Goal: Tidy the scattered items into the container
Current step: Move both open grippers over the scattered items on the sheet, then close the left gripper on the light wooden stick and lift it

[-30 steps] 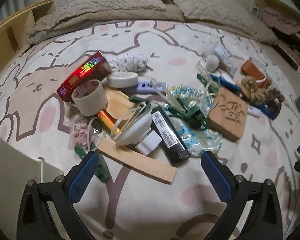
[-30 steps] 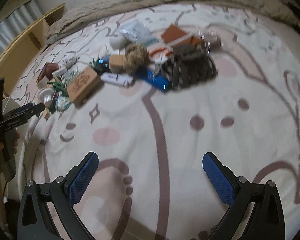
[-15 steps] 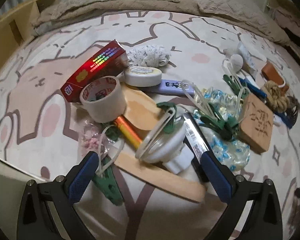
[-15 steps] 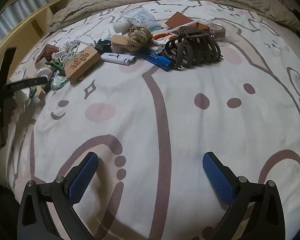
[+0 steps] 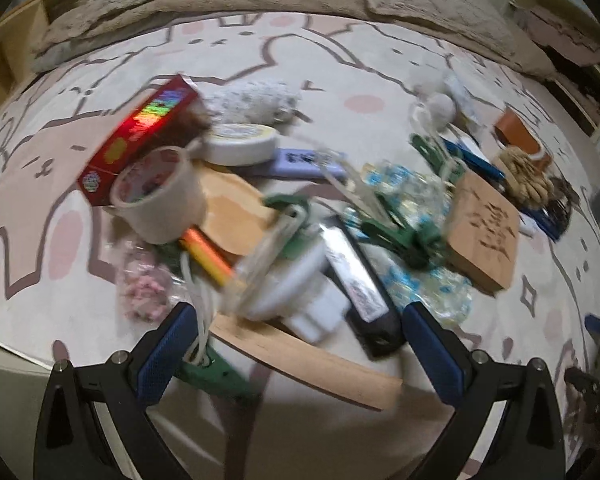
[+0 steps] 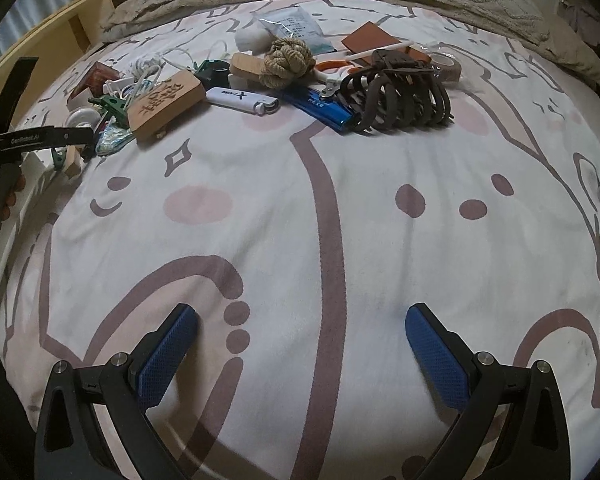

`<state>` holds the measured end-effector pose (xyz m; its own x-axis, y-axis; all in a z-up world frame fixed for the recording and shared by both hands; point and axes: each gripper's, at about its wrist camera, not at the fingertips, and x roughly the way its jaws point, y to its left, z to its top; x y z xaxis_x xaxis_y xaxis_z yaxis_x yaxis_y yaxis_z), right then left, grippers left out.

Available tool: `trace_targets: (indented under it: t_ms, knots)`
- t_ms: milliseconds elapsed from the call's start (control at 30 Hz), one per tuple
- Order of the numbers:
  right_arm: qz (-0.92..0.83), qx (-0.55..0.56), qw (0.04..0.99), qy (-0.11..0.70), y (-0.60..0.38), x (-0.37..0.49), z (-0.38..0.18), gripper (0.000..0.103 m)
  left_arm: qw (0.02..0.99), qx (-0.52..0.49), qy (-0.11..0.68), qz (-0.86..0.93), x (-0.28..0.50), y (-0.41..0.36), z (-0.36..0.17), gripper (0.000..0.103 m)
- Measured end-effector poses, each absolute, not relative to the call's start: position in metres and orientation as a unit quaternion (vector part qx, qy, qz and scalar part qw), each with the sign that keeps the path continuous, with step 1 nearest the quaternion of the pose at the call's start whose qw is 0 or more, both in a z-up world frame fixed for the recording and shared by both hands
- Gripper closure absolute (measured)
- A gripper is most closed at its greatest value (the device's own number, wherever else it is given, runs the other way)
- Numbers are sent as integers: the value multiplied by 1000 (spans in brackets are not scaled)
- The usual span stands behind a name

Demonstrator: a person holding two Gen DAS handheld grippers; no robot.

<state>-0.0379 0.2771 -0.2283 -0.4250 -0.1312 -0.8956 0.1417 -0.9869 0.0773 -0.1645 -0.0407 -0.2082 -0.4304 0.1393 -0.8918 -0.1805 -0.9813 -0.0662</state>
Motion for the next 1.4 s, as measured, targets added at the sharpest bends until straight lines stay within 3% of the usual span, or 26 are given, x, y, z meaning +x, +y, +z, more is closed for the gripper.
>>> trace_targets:
  t_ms: [767,1133,1400]
  knots:
    - [-847,526,81,2,275,-38,-228,0,266,-565,10,781,-90,49,-203,0]
    - [-851,518,84,6,275,-32,-229,0,140,-535,-34,833,-101,5,-181,0]
    - [-851,518,79,10,274,-31,-229,0,125,-531,-37,837,-133,2,-200,0]
